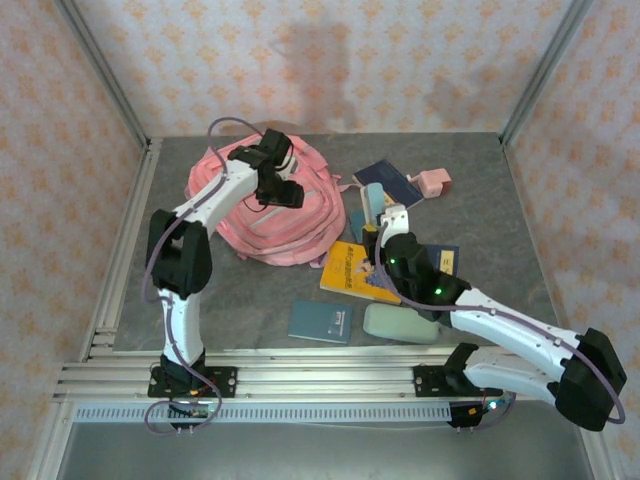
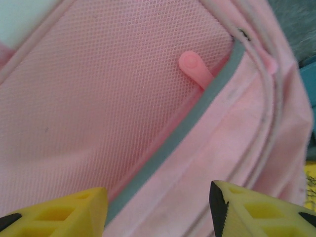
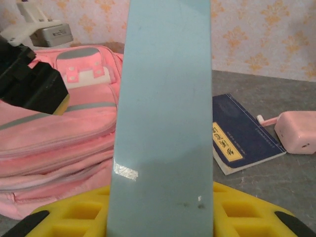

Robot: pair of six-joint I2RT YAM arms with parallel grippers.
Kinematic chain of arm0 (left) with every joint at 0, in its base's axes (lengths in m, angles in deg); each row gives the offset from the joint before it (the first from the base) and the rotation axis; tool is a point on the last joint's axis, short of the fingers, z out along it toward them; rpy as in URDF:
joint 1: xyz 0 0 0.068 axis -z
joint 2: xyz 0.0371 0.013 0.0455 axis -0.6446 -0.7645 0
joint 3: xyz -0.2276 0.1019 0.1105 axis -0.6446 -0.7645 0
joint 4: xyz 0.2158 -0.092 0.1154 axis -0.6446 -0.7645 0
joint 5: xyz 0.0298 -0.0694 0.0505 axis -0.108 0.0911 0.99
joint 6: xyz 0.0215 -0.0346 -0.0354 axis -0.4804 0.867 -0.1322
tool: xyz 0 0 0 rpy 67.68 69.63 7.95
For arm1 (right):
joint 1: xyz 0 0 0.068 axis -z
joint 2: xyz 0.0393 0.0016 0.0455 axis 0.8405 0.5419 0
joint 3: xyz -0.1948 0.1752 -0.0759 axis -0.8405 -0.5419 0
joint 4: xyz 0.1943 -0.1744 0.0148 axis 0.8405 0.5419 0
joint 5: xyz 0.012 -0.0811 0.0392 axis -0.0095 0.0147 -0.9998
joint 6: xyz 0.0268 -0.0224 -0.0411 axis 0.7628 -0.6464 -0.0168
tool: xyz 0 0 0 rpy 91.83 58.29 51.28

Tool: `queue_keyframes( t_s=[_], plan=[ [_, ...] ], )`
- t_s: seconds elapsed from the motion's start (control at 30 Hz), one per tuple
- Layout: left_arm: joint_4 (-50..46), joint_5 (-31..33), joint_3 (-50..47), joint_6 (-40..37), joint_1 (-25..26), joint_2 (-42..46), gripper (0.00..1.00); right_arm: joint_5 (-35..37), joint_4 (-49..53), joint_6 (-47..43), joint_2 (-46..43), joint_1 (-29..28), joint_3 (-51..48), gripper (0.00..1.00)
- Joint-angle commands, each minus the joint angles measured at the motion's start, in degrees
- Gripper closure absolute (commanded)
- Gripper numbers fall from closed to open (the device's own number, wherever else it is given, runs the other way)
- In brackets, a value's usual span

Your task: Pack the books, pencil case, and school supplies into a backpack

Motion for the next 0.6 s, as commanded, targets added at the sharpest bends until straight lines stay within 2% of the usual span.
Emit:
queue_keyframes(
  t_s=[0.0, 0.17, 0.27, 0.43, 0.57],
  plan=[
    [-2.76, -4.00, 3.34, -2.84, 0.11, -1.32, 0.43, 1.72, 0.08, 1.40, -1.95, 0.35, -0.19, 0.93],
    [-0.57, -9.36, 1.35, -2.17, 0.37, -2.24, 0.46, 0.76, -0.28, 1.59, -1.38, 0.36, -0.37, 0.92],
    [0.03, -11.98, 0.14, -1.83, 0.37, -2.07, 0.61, 0.57, -0.56, 1.68, -0.90, 0.37, -0.46, 0.92],
    [0.92, -10.96, -1.56, -1.14, 0.36, -1.33, 0.99, -0.24, -0.63, 2.10, -0.70, 0.45, 0.04, 0.92],
    [1.48, -8.02, -2.30, -0.10, 0.26, 1.01, 1.00, -0.96, 0.56, 3.02, -0.35, 0.53, 1.50, 0.92]
  ],
)
